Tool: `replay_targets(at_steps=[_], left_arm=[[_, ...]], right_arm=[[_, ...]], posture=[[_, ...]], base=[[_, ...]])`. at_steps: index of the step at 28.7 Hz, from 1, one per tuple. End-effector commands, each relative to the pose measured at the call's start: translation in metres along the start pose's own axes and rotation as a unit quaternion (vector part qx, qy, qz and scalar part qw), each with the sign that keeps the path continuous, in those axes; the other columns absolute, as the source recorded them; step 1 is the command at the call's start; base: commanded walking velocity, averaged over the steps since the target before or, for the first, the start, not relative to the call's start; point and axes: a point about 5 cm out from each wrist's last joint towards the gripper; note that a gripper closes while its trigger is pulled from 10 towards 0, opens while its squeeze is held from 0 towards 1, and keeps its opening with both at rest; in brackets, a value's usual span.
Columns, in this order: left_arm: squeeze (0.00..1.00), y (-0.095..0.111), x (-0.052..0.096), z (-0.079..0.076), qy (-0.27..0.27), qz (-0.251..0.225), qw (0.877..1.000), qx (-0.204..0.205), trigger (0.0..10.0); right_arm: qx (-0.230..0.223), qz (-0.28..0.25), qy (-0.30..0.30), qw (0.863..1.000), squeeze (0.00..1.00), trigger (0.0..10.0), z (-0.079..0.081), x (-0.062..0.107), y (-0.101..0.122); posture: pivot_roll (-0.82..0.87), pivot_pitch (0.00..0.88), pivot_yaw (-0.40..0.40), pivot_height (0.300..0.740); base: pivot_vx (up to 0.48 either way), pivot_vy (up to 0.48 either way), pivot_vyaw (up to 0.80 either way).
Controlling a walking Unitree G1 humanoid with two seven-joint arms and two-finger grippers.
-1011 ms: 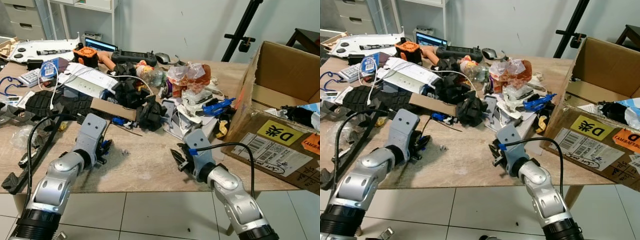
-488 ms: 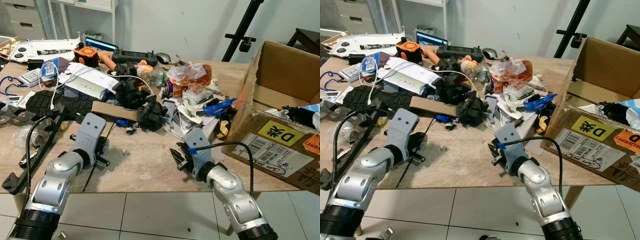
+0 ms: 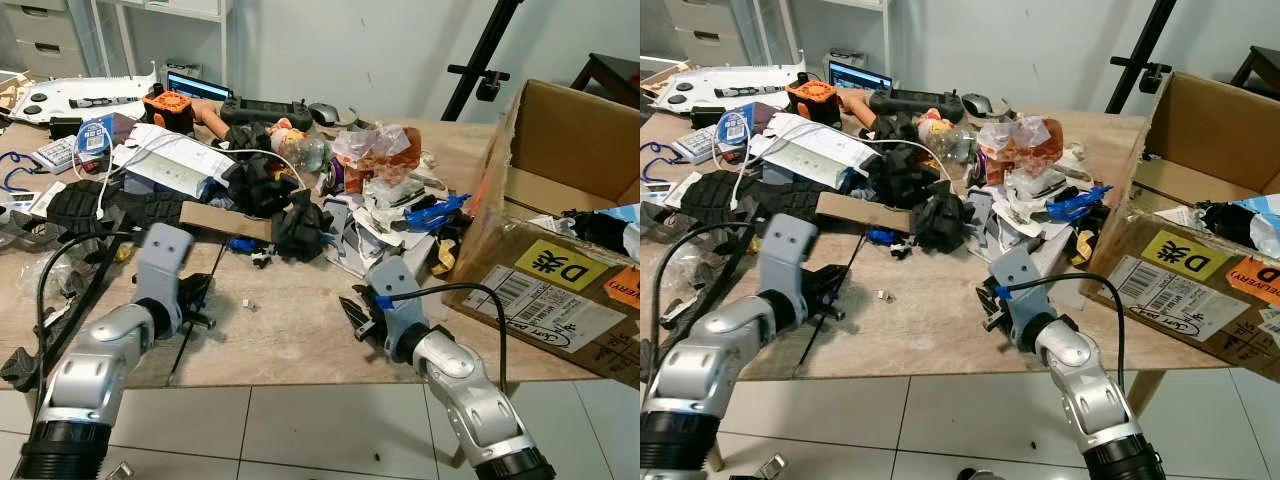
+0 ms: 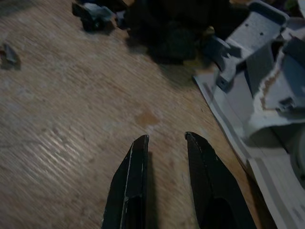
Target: Picking trash to rubbish bin
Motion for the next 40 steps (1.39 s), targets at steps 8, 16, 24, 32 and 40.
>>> replay_targets(at_steps=[8, 16, 24, 32, 40], left_arm=[[0.0, 0.046, 0.006, 0.002, -0.008, -0.189, 0.978, 0.093, 0.0], [0.0, 0.045, 0.005, 0.002, -0.01, -0.173, 0.983, 0.057, 0.0], [1.0, 0.027, -0.009, 0.002, 0.046, -0.079, 0.989, -0.117, 10.0], [1.0, 0.001, -0.011, -0.013, 0.027, -0.04, 0.983, -0.175, 10.0], [1.0, -0.02, -0.009, -0.019, 0.005, 0.006, 0.98, -0.201, 10.0]], right_arm=[[-0.004, 0.005, 0.002, 1.0, 0.0, 10.0, 0.0, -0.001, -0.003], [-0.002, 0.006, 0.001, 1.0, 0.0, 10.0, -0.002, 0.0, -0.002], [-0.008, -0.004, 0.003, 1.0, 0.0, 10.0, 0.004, -0.007, 0.0], [-0.007, 0.009, 0.013, 1.0, 0.0, 10.0, 0.005, -0.002, -0.007], [-0.01, 0.006, 0.018, 1.0, 0.0, 10.0, 0.01, -0.002, -0.007]], posture=[[-0.01, 0.152, -0.106, 0.74], [-0.01, 0.149, -0.103, 0.74], [0.0, 0.137, -0.094, 0.74], [0.0, 0.133, -0.111, 0.74], [0.0, 0.123, -0.098, 0.74]], base=[[0.0, 0.0, 0.0], [0.0, 0.0, 0.0], [0.0, 0.0, 0.0], [0.0, 0.0, 0.0], [0.0, 0.0, 0.0]])
Point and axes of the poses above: a point about 5 cm out from each wrist's last joint towards the gripper, its own x axis pointing back from the gripper into the wrist, its own y axis along the axis of the wrist's last joint, z = x × y, and after that the axes turned 7 degrees about -x, right-handed
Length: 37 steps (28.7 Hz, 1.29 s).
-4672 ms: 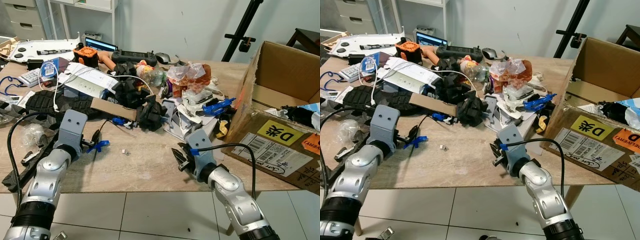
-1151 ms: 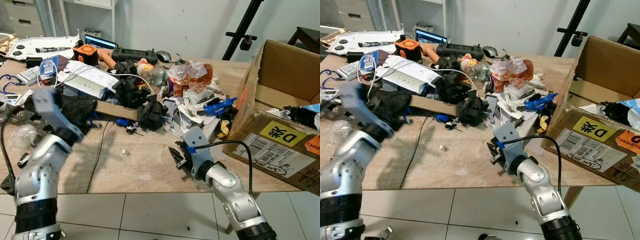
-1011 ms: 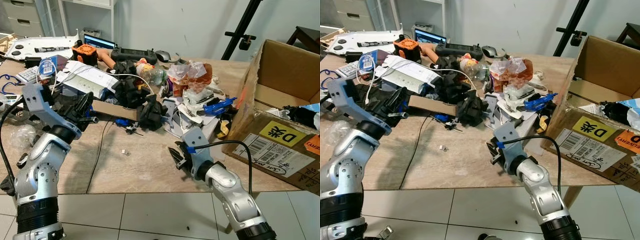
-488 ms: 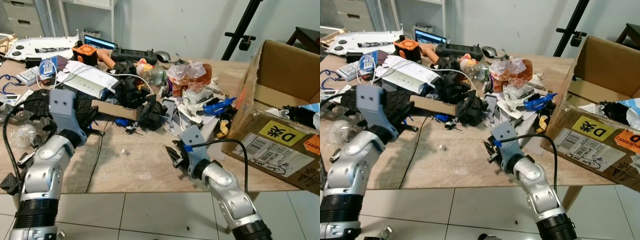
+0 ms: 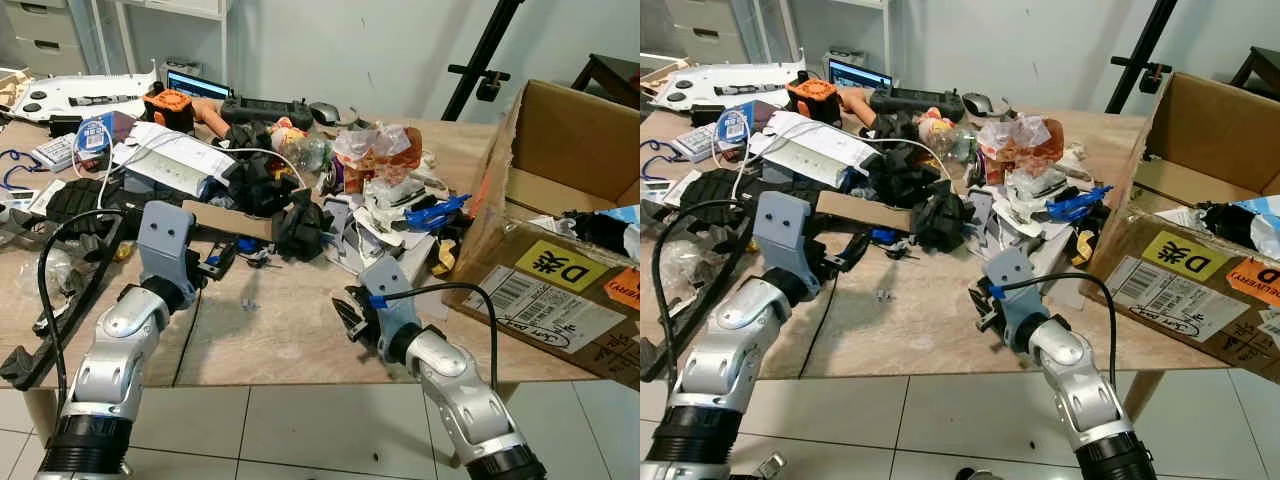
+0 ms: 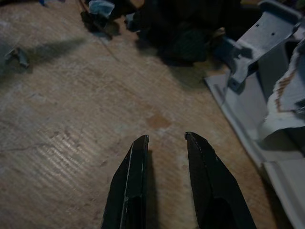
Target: Picking trash to rubbish bin
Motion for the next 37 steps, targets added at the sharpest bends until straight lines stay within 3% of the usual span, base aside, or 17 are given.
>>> replay_targets(at_steps=[1, 6, 7, 9, 10, 16, 21, 23, 28, 37], left_arm=[[1.0, -0.011, 0.002, -0.005, -0.015, 0.023, 1.0, -0.008, 10.0], [1.0, -0.022, 0.0, -0.014, -0.032, 0.061, 0.997, -0.045, 10.0], [0.15, -0.024, -0.001, -0.016, -0.031, 0.067, 0.997, -0.036, 10.0], [0.15, -0.025, -0.002, -0.017, -0.031, 0.069, 0.997, -0.028, 10.0], [0.0, -0.025, -0.003, -0.018, -0.03, 0.069, 0.997, -0.029, 10.0], [0.0, -0.028, -0.012, -0.02, 0.003, 0.08, 0.995, -0.056, 10.0], [0.0, -0.034, -0.014, -0.022, -0.009, 0.109, 0.992, -0.064, 10.0], [0.0, -0.043, -0.014, -0.021, -0.015, 0.152, 0.987, -0.046, 10.0], [0.0, -0.054, -0.015, -0.02, -0.02, 0.205, 0.979, 0.005, 10.0], [0.0, -0.061, -0.017, -0.01, -0.005, 0.23, 0.972, 0.046, 10.0]], right_arm=[[0.0, 0.005, 0.004, 1.0, 0.0, 10.0, 0.003, 0.002, -0.004], [-0.002, 0.004, 0.005, 1.0, 0.0, 10.0, 0.005, 0.003, -0.005], [-0.002, 0.004, 0.005, 1.0, 0.0, 10.0, 0.006, 0.003, -0.005], [-0.002, 0.004, 0.005, 1.0, 0.0, 10.0, 0.006, 0.003, -0.005], [-0.002, 0.004, 0.005, 1.0, 0.0, 10.0, 0.006, 0.003, -0.005], [0.0, 0.003, 0.004, 1.0, 0.0, 10.0, 0.006, 0.004, -0.005], [0.0, 0.003, 0.005, 1.0, 0.0, 10.0, 0.007, 0.003, -0.004], [0.001, 0.002, 0.006, 1.0, 0.0, 10.0, 0.007, 0.003, -0.004], [0.001, 0.001, 0.006, 1.0, 0.0, 10.0, 0.007, 0.002, -0.003], [0.001, 0.0, 0.003, 1.0, 0.0, 10.0, 0.005, 0.002, -0.002]], posture=[[0.0, 0.123, -0.098, 0.74], [0.0, 0.119, -0.087, 0.74], [-0.01, 0.116, -0.084, 0.74], [-0.01, 0.116, -0.084, 0.74], [-0.01, 0.116, -0.084, 0.74], [-0.01, 0.104, -0.077, 0.74], [-0.01, 0.104, -0.077, 0.74], [-0.01, 0.104, -0.077, 0.74], [-0.01, 0.093, -0.073, 0.74], [-0.02, 0.091, -0.072, 0.74]], base=[[0.0, 0.0, 0.0], [0.0, 0.0, 0.0], [0.0, 0.0, 0.0], [0.0, 0.0, 0.0], [0.0, 0.0, 0.0], [0.0, 0.0, 0.0], [0.0, 0.0, 0.0], [0.0, 0.0, 0.0], [0.0, 0.0, 0.0], [0.0, 0.0, 0.0]])
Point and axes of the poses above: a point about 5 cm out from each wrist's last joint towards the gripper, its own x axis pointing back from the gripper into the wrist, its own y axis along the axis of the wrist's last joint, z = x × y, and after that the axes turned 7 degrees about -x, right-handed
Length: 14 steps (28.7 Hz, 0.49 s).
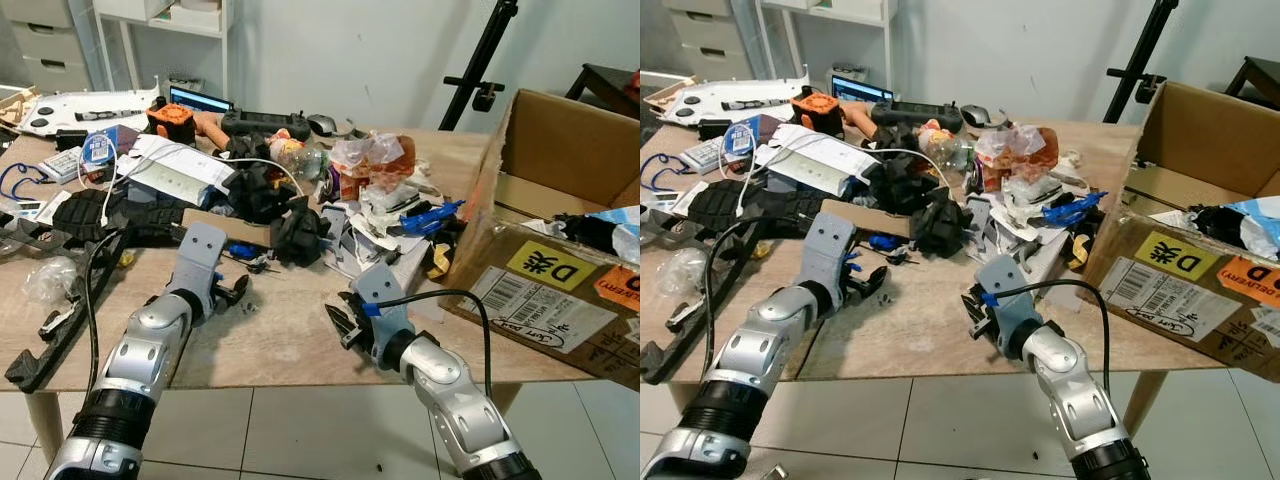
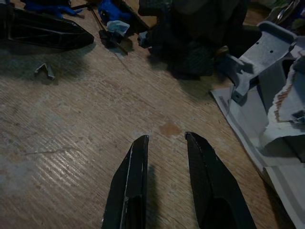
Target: Picking trash to rubbish bin
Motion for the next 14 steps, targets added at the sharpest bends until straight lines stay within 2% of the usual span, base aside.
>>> replay_targets(at_steps=[1, 2, 3, 4, 5, 6, 14], left_arm=[[0.0, -0.0223, -0.0007, -0.0037, -0.005, 0.047, 0.999, 0.025, 10.0], [0.0, -0.0221, -0.0008, -0.0033, -0.005, 0.049, 0.998, 0.025, 10.0], [0.0, -0.0218, -0.0009, -0.003, -0.005, 0.05, 0.998, 0.023, 8.1], [0.0, -0.0211, -0.001, -0.0026, -0.002, 0.05, 0.999, 0.016, 3.5], [0.0, -0.0202, -0.001, -0.0022, 0.0, 0.049, 0.999, 0.009, 1.2], [0.0, -0.0197, -0.001, -0.0019, 0.002, 0.047, 0.999, 0.002, 0.0], [0.0, -0.0142, -0.0003, 0.0053, 0.034, 0.023, 0.999, -0.023, 0.0]], right_arm=[[0.002, 0.002, -0.008, 1.0, 0.0, 10.0, -0.0039, 0.0017, -0.0009], [0.002, 0.001, -0.008, 1.0, 0.0, 10.0, -0.0041, 0.0014, -0.0006], [0.002, 0.001, -0.008, 1.0, 0.0, 10.0, -0.0043, 0.0012, -0.0004], [0.003, 0.001, -0.008, 1.0, 0.0, 10.0, -0.0045, 0.0011, 0.0], [0.003, 0.001, -0.008, 1.0, 0.0, 10.0, -0.0046, 0.0012, 0.0001], [0.004, 0.001, -0.008, 1.0, 0.0, 10.0, -0.0048, 0.0013, 0.0001], [0.005, 0.002, -0.008, 1.0, 0.0, 10.0, -0.0051, 0.0021, -0.0004]], posture=[[-0.02, 0.091, -0.072, 0.74], [-0.02, 0.091, -0.072, 0.74], [-0.02, 0.091, -0.072, 0.74], [-0.02, 0.092, -0.073, 0.74], [-0.02, 0.091, -0.074, 0.74], [-0.02, 0.091, -0.074, 0.74], [-0.02, 0.091, -0.075, 0.74]], base=[[0.0, 0.0, 0.0], [0.0, 0.0, 0.0], [0.0, 0.0, 0.0], [0.0, 0.0, 0.0], [0.0, 0.0, 0.0], [0.0, 0.0, 0.0], [0.0, 0.0, 0.0]])
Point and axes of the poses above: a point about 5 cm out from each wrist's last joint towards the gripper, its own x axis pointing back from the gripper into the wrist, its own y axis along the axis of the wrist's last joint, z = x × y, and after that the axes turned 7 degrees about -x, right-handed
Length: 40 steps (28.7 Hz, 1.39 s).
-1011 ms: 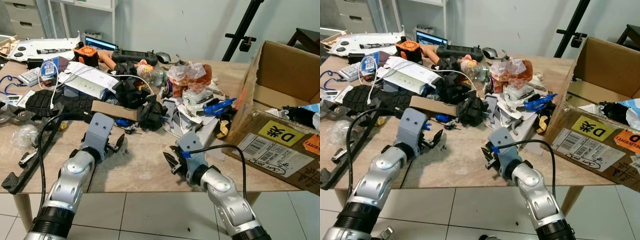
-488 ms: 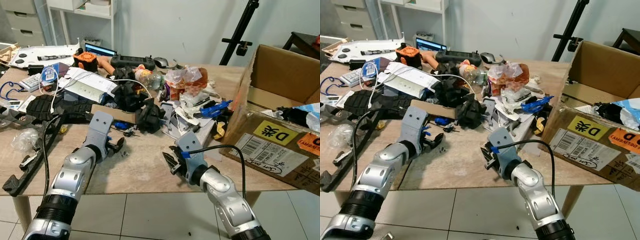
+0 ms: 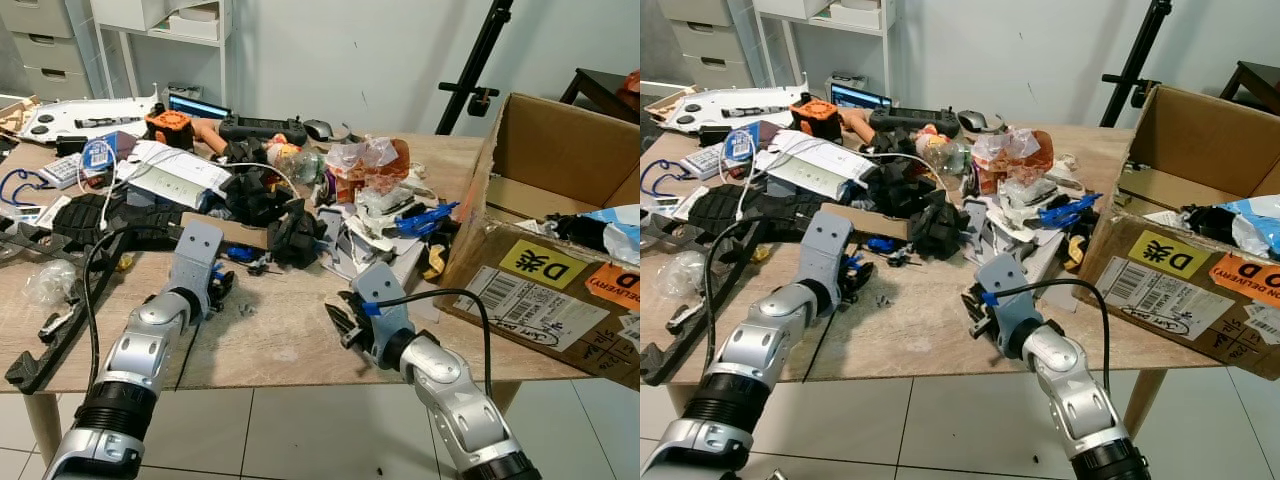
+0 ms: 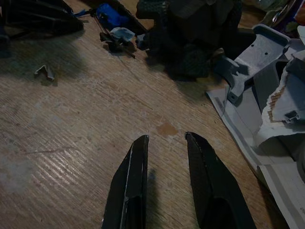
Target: Picking trash to rubbish bin
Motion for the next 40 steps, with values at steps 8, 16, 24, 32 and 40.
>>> replay_targets(at_steps=[8, 16, 24, 32, 40], left_arm=[[0.0, -0.006, 0.003, 0.013, 0.033, -0.002, 0.999, -0.019, 0.0], [0.0, 0.009, 0.013, 0.029, 0.037, -0.08, 0.996, 0.011, 0.0], [0.0, 0.056, 0.046, 0.033, -0.08, -0.302, 0.939, 0.147, 0.0], [0.0, 0.079, 0.055, 0.038, -0.076, -0.385, 0.893, 0.218, 0.0], [0.0, 0.094, 0.049, 0.022, -0.072, -0.401, 0.884, 0.231, 0.0]], right_arm=[[0.004, 0.002, -0.008, 1.0, 0.0, 10.0, -0.005, 0.002, -0.001], [0.003, 0.001, -0.011, 1.0, 0.0, 10.0, -0.006, 0.002, 0.0], [0.001, -0.003, -0.007, 1.0, 0.0, 10.0, -0.005, -0.001, 0.003], [-0.024, -0.049, -0.009, 0.998, 0.0, 10.0, -0.005, -0.004, 0.021], [-0.137, -0.249, 0.026, 0.959, 0.0, 10.0, -0.004, -0.004, 0.086]], posture=[[-0.02, 0.094, -0.076, 0.74], [-0.02, 0.099, -0.078, 0.74], [-0.01, 0.106, -0.084, 0.74], [-0.01, 0.113, -0.089, 0.74], [-0.01, 0.122, -0.096, 0.74]], base=[[0.0, 0.0, 0.0], [0.0, 0.0, 0.0], [0.0, 0.0, 0.0], [0.0, 0.0, 0.0], [0.0, 0.0, 0.0]])
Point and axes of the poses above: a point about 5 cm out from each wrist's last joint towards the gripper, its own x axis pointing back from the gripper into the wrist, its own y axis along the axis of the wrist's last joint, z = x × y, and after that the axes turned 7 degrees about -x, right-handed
